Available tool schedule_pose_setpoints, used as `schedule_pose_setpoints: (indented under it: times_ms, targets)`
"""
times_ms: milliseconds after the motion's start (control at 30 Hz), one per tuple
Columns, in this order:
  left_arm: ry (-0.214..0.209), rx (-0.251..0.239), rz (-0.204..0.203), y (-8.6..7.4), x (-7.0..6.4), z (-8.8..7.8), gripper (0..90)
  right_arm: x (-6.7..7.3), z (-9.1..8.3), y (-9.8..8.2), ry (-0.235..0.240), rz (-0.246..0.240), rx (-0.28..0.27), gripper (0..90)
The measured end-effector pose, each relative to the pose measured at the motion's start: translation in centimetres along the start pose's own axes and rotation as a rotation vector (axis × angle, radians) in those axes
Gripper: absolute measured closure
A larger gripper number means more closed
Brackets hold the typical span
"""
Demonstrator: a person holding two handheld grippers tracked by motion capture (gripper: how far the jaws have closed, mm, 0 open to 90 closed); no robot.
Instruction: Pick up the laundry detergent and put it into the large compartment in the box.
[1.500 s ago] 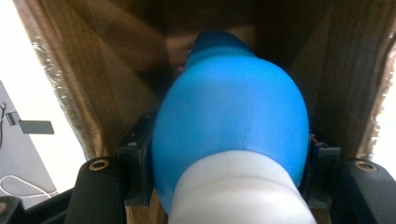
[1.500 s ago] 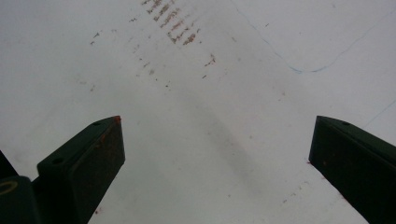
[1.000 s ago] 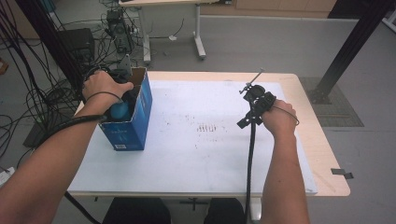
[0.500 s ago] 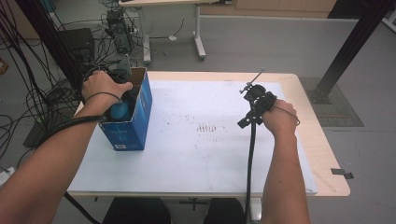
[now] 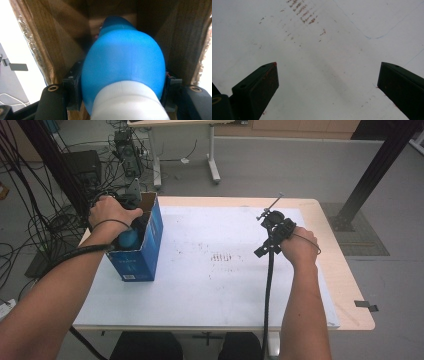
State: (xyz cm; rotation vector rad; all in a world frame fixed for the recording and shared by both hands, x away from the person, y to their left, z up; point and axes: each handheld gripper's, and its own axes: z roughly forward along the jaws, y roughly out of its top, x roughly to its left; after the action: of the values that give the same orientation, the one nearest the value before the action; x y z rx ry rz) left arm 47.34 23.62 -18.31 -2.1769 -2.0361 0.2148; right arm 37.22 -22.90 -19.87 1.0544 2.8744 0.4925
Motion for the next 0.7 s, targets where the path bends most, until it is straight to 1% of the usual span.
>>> schedule_pose_setpoints:
  times_ms: [700]
  targets:
    - [-0.012,-0.008,-0.005,-0.22,0.4,0.03,36.6,0.05,-0.04,0.18,-0.001,-0.002,0.001,3.5]
